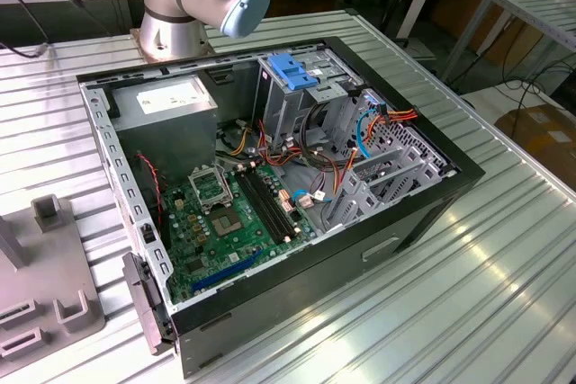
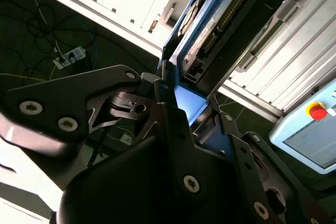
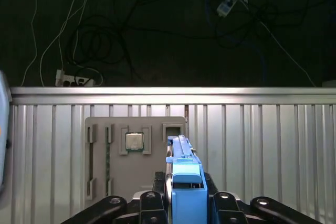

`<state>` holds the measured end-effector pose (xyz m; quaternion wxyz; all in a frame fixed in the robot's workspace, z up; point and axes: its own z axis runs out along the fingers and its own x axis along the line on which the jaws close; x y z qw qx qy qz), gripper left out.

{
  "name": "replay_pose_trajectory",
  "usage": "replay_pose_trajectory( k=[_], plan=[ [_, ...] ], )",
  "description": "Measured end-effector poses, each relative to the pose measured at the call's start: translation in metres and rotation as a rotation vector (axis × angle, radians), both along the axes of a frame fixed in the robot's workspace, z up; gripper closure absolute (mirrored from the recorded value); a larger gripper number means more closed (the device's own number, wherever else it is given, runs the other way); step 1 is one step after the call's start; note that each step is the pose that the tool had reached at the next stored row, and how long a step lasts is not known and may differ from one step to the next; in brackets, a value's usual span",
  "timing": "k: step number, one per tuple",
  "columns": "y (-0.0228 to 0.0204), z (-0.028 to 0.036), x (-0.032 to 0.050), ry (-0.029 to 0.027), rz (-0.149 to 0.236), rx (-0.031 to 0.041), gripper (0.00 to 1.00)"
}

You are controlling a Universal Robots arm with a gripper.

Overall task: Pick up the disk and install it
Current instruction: 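Pick up the disk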

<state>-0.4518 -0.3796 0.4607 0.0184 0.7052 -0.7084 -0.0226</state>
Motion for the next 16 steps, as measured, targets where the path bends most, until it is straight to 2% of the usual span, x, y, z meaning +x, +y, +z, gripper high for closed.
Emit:
replay_pose_trajectory(
  k=[4, 8, 16],
  plan=[
    [0.0000, 0.0040, 0.0002, 0.0008, 0.000, 0.0000, 0.63],
    [0.0000, 0.0138, 0.0004, 0.0023, 0.000, 0.0000, 0.63],
    [0.0000, 0.0239, 0.0007, 0.0043, 0.000, 0.0000, 0.63]
  ],
)
